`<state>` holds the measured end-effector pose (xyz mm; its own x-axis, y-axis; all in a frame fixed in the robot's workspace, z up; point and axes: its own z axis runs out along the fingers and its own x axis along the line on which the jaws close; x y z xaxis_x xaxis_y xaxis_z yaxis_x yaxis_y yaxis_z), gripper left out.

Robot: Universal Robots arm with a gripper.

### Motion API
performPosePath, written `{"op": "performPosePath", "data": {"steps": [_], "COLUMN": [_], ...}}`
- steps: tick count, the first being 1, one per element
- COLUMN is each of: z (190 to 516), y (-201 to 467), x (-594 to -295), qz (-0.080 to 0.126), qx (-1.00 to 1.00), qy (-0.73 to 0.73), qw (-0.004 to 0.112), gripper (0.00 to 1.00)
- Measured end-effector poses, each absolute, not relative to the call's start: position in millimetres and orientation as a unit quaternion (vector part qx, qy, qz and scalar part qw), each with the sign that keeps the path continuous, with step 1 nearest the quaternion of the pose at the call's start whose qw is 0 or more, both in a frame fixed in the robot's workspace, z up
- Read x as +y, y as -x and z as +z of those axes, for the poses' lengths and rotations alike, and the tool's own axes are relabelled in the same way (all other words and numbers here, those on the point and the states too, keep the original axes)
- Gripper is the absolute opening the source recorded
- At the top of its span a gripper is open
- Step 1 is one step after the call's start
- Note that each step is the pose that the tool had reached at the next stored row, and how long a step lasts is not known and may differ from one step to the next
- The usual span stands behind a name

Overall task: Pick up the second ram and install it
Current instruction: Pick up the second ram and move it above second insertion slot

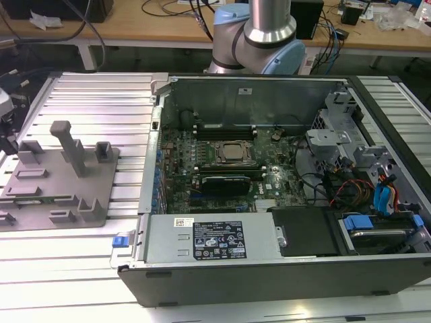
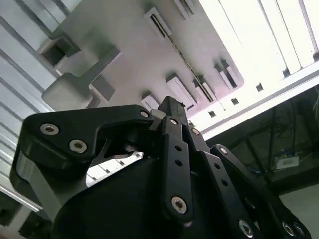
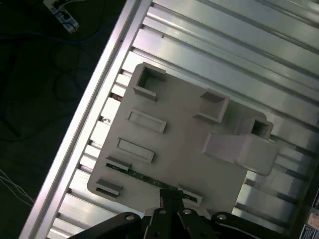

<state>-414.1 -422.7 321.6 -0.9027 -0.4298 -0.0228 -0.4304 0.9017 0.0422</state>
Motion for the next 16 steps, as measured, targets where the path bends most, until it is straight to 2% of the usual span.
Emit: {"op": "performPosePath", "data": {"steps": [16], "z": [320.9], "y": [414.1], "x": [-422.7], "qz": [0.024], "qx": [0.909], "qy": [0.417], "qw": [0.002], "gripper": [0.08]}}
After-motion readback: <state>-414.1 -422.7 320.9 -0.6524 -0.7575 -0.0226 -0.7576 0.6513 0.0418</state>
